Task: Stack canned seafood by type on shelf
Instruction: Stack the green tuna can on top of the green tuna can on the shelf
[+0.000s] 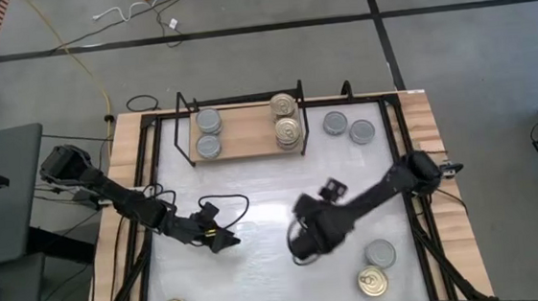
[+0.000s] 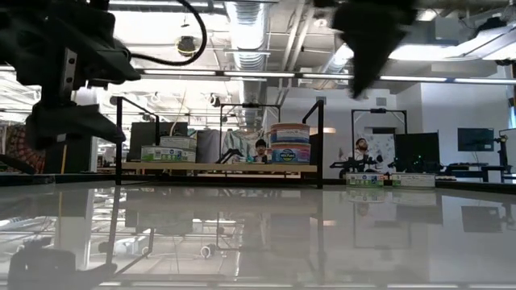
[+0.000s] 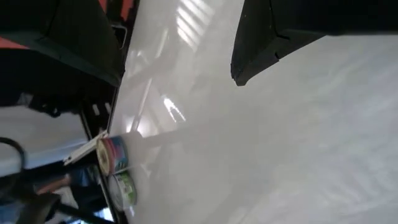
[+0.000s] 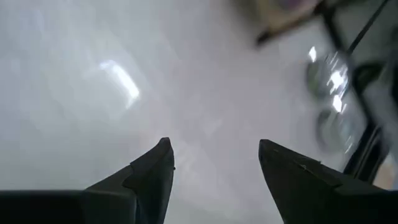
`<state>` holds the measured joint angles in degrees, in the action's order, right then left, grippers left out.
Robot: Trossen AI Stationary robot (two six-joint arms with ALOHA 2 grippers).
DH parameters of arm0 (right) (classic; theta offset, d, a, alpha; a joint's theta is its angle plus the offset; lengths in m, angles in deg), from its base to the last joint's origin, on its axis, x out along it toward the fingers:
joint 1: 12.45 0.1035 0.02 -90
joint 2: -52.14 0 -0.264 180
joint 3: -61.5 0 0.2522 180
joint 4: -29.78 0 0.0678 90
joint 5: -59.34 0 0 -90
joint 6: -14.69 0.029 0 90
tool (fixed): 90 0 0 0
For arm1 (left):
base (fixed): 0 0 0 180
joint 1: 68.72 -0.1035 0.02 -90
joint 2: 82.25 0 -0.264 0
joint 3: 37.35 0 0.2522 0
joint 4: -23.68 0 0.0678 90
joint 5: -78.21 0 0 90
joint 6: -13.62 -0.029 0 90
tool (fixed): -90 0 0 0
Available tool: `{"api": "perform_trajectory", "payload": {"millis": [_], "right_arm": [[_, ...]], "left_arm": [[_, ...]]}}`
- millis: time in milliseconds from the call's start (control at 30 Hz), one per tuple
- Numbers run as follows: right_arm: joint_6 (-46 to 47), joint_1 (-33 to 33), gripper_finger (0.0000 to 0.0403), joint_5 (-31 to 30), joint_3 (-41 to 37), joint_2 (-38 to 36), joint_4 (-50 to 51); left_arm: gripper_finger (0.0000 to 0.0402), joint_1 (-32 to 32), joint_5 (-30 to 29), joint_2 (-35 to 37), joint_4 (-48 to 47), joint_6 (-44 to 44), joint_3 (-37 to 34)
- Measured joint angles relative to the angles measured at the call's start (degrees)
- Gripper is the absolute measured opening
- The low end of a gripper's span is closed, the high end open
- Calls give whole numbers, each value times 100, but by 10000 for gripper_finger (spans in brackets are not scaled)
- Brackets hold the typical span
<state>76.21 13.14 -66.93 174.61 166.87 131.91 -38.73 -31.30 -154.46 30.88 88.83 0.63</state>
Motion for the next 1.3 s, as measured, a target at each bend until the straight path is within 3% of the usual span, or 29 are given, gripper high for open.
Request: {"api": "perform_trajectory", "payload": {"millis": [200,400,600,700,800,900,1067,1300], "right_arm": [[1443,635,269,521,-1639,-939,-622],[1791,417,269,518,-3965,-3057,-2189],[859,-1034,269,646,-5788,-5463,-3390],[273,-2112,269,719,-6148,-6407,-3440],[-932,-3363,268,1057,-6248,-6992,-3741],[-2270,-4675,251,1961,-6244,-7072,-4177],[-3356,-6366,198,3084,-6246,-6465,-4311],[-4075,-7168,132,3341,-6248,-5331,-4790]], "left_arm": [[284,6,2,0,-771,-341,386],[284,-52,-192,0,-1537,-786,862],[284,-232,-399,0,-2246,-943,1268],[284,-355,-420,0,-2374,-941,1367],[284,-453,-421,0,-2404,-837,1407],[284,-524,-436,0,-2408,-797,1408],[284,-574,-567,0,-2420,-731,1408],[284,-580,-718,0,-2419,-447,1408]]}}
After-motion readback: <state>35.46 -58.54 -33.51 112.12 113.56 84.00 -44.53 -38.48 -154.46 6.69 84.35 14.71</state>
